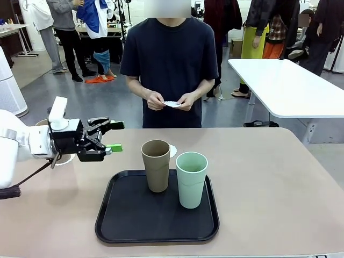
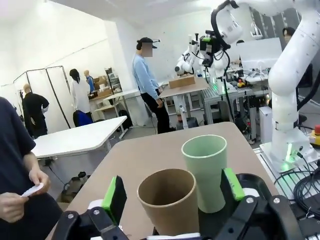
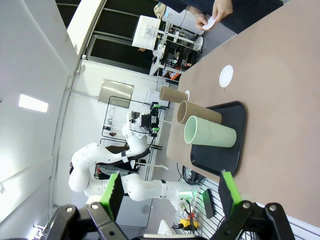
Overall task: Place coasters on the table and set cups on them.
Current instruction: Take one Reusable plastic cup from the Flat Tray and place it on a coaster set by the human.
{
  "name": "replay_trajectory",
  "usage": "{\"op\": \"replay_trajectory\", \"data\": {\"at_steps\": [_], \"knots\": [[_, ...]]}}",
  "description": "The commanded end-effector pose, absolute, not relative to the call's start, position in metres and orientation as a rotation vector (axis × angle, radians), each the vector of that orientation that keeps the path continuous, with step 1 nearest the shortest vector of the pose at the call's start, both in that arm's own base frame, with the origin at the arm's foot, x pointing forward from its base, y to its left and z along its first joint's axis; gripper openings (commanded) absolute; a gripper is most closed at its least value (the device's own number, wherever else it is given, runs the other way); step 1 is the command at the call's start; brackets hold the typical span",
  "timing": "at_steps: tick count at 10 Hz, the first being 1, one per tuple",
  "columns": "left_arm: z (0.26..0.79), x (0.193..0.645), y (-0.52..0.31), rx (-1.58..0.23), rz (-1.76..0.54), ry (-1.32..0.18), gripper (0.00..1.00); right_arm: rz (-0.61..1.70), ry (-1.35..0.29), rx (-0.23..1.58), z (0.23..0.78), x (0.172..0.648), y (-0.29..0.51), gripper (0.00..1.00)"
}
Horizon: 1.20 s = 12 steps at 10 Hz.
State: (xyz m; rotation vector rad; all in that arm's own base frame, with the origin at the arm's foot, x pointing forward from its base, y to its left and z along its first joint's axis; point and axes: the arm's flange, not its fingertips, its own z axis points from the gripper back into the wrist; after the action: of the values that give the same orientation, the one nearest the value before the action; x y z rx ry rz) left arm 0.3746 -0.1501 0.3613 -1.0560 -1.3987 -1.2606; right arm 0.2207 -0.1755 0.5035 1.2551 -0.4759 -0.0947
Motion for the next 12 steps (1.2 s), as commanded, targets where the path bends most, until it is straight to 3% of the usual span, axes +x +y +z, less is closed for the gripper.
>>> {"op": "replay_trajectory", "data": {"at_steps": [1,2,4,5,12], "knots": [[0.260,0.359,-0.160,-0.985,-1.326,-1.376,1.00,-0.106,-0.486,1.263,0.503,0.222,-0.174,1.00],[0.243,0.353,-0.160,-0.968,-1.351,-1.324,1.00,-0.106,-0.486,1.263,0.503,0.222,-0.174,1.00],[0.241,0.349,-0.162,-1.057,-1.245,-1.360,1.00,-0.106,-0.486,1.263,0.503,0.222,-0.174,1.00],[0.336,0.372,-0.155,-1.031,-1.281,-1.297,1.00,-0.106,-0.486,1.263,0.503,0.222,-0.174,1.00],[0.336,0.372,-0.155,-1.031,-1.281,-1.297,1.00,-0.106,-0.486,1.263,0.503,0.222,-0.174,1.00]]}}
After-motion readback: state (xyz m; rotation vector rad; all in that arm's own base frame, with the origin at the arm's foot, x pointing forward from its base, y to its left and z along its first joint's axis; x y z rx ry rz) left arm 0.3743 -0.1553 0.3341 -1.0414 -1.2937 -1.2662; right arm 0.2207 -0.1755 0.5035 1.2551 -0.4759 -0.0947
